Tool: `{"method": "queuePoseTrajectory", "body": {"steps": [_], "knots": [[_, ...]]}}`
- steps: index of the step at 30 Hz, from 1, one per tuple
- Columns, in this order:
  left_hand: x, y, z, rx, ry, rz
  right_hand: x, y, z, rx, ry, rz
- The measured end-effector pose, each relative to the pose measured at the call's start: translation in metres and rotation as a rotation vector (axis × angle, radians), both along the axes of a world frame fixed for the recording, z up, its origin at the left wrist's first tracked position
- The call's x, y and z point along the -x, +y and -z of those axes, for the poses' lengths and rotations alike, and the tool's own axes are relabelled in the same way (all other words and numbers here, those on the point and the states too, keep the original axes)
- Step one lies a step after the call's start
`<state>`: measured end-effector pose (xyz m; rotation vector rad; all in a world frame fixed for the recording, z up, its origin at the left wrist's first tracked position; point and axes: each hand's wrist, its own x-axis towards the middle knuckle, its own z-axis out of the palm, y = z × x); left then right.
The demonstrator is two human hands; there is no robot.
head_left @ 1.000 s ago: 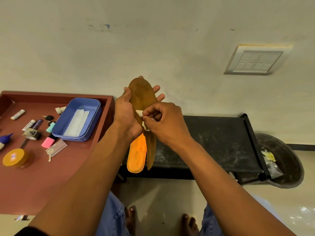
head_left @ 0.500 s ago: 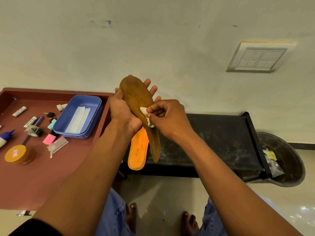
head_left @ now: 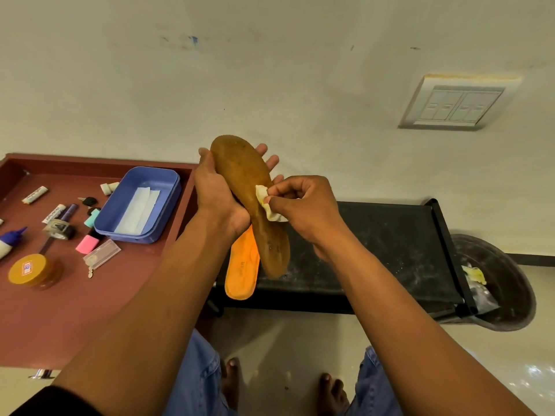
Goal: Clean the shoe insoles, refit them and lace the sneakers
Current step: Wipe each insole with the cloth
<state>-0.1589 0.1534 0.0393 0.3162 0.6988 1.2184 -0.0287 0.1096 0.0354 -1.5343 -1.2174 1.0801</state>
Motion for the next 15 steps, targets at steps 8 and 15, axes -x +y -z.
{"method": "queuePoseTrajectory", "body": {"steps": [8, 15], "knots": [[-0.030, -0.031, -0.007, -0.003, 0.305, 0.145, -0.008, 0.005, -0.003, 0.074, 0.261, 0.198], [-0.028, -0.030, -0.005, 0.026, 0.291, 0.141, -0.004, 0.004, 0.001, -0.118, -0.103, 0.102]]}}
